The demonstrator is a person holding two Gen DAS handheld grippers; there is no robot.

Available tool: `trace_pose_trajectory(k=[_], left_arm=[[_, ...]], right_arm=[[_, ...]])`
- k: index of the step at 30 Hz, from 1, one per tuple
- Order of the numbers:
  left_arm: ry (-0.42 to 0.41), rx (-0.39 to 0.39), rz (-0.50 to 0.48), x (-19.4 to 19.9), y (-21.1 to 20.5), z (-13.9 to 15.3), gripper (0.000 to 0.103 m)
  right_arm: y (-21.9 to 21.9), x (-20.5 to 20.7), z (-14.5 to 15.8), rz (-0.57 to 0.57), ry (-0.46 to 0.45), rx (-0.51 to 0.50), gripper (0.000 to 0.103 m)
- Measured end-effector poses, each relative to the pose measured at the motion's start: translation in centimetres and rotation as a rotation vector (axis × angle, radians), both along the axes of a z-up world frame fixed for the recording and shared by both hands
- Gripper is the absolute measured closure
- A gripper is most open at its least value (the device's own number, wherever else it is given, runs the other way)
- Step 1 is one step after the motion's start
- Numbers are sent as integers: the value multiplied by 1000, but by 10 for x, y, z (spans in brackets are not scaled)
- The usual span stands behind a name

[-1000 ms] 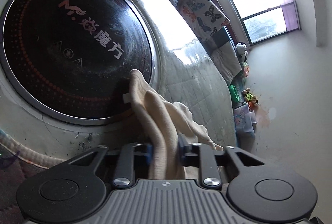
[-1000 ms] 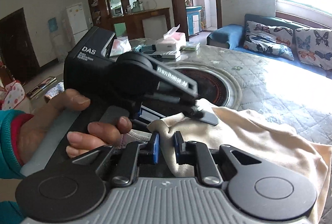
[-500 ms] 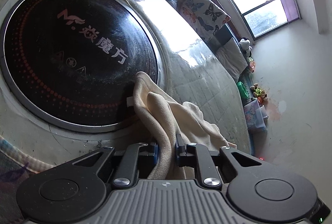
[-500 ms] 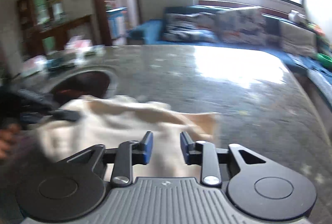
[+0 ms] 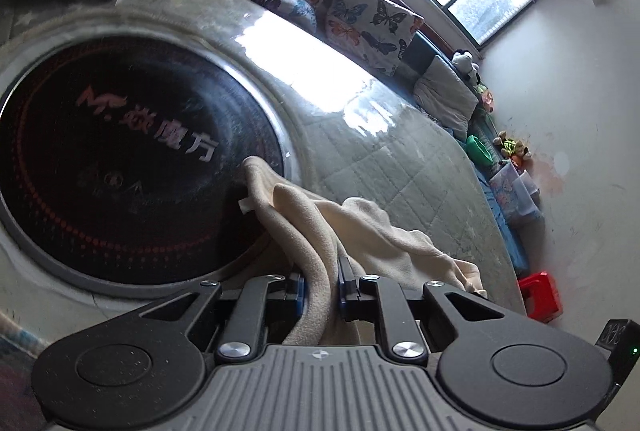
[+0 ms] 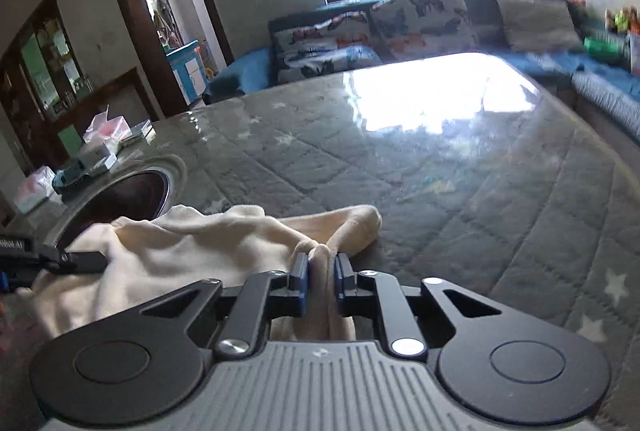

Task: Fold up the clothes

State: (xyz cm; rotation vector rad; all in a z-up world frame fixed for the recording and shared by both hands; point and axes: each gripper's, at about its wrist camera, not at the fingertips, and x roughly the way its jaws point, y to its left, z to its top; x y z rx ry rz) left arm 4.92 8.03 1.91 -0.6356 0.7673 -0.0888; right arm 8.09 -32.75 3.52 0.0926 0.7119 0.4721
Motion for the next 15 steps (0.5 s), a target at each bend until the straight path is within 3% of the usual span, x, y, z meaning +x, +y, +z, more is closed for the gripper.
trace_pose_trajectory(k=[8,15], left_arm=[[-91,63,-109,16,-45,27,88],[-128,51,-217,41,-98,37,89]], right_arm=[[-30,-22,50,-61,-140,-28,93],[-71,-26,75,-165,-206,-75,93]])
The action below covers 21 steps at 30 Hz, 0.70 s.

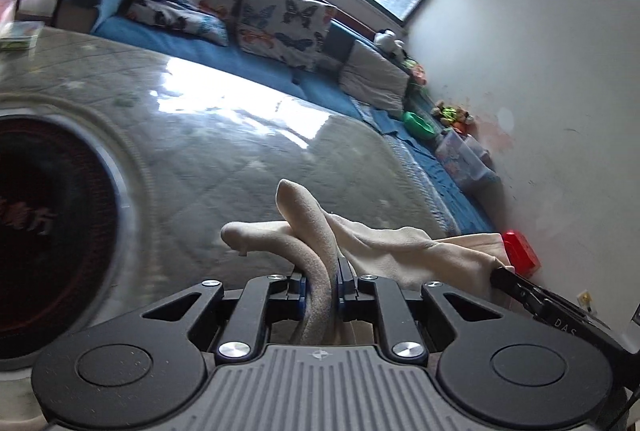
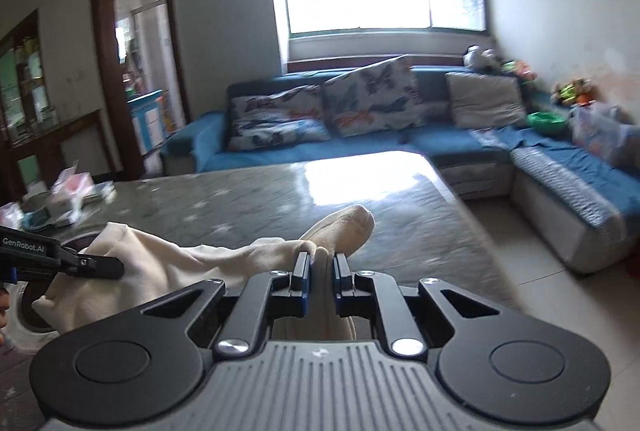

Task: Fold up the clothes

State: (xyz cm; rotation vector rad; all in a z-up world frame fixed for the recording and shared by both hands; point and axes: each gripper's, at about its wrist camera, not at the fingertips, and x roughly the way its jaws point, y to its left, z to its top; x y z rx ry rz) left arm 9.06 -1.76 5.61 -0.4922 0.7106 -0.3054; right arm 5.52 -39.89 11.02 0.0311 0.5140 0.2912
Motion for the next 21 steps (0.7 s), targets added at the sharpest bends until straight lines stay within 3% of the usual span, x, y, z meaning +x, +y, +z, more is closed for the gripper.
trace_pose_trajectory(k=[6,10,14,16,18,21], left_arm=[[5,-1,-74,21,-37,-1,88],[48,21,-126,32,-59,-13,88],[130,98,-138,38,-72,-36,85],[118,156,-140,32,-75,-40,78],[102,205,-142,27,-76,-38,70],[82,240,-117,26,-77,-33,68]], right_arm=[[-41,4,5,-99,-15,-26,93],[-65,14,-8,-164,19,-20,93],[-81,27,-44,-229,120,-44,92],[-86,31,-62,-257,161,-67,91],[-89,31,-68,-276,162,-76,90],[-89,31,-62,-271,135,-53,90]])
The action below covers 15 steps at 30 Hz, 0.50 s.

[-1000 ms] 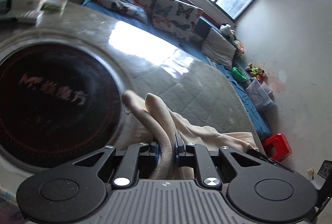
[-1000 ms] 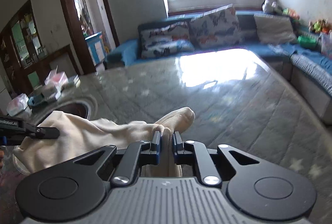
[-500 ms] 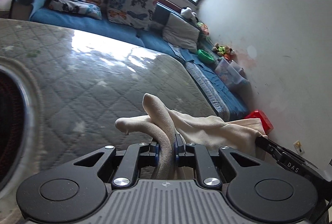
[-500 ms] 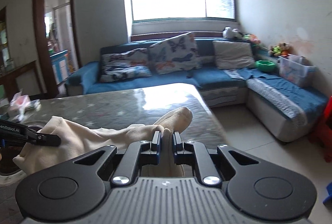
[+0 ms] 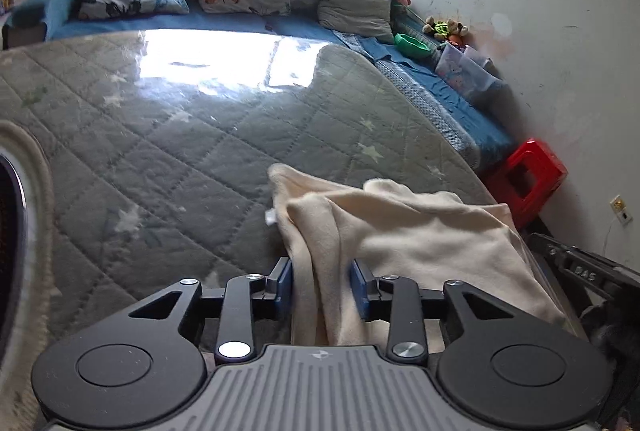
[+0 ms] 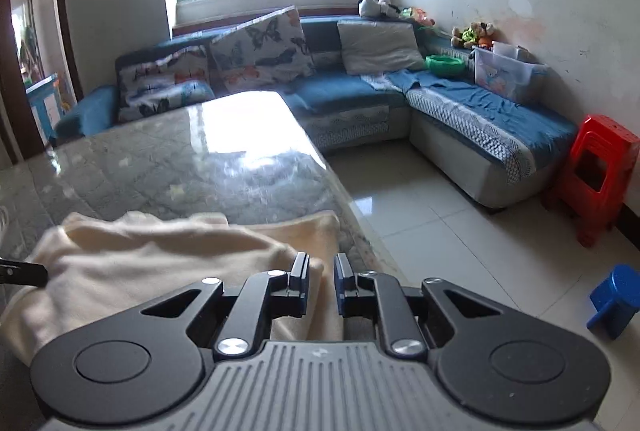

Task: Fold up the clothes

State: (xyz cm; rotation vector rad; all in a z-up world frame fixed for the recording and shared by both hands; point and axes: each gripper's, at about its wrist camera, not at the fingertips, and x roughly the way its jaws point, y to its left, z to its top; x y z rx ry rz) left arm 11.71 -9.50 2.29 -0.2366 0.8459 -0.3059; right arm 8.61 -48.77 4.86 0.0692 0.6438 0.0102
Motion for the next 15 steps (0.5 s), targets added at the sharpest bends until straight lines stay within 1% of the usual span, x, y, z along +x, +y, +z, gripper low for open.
trace_pose_trajectory(k=[3,6,8,10,12,15], left_arm=[[-19,20,16,4,-6,3,65],[-29,62,0,9,-16,1,65],[-35,105,-14,18,-24,-2,65],[-41,139,-24,25,-28,-6,63],[-48,157,-29,28,-30,-7,61],[-53,158,-31,27,-29,-6,61]], right_arm=[[7,8,6,38,-15,29,90],[21,19,3,80,4,59,84],[33,27,-4,103,25,56,79],[39,34,-12,108,54,53,78],[43,40,-20,108,72,48,77],[46,33,-14,120,62,31,72]])
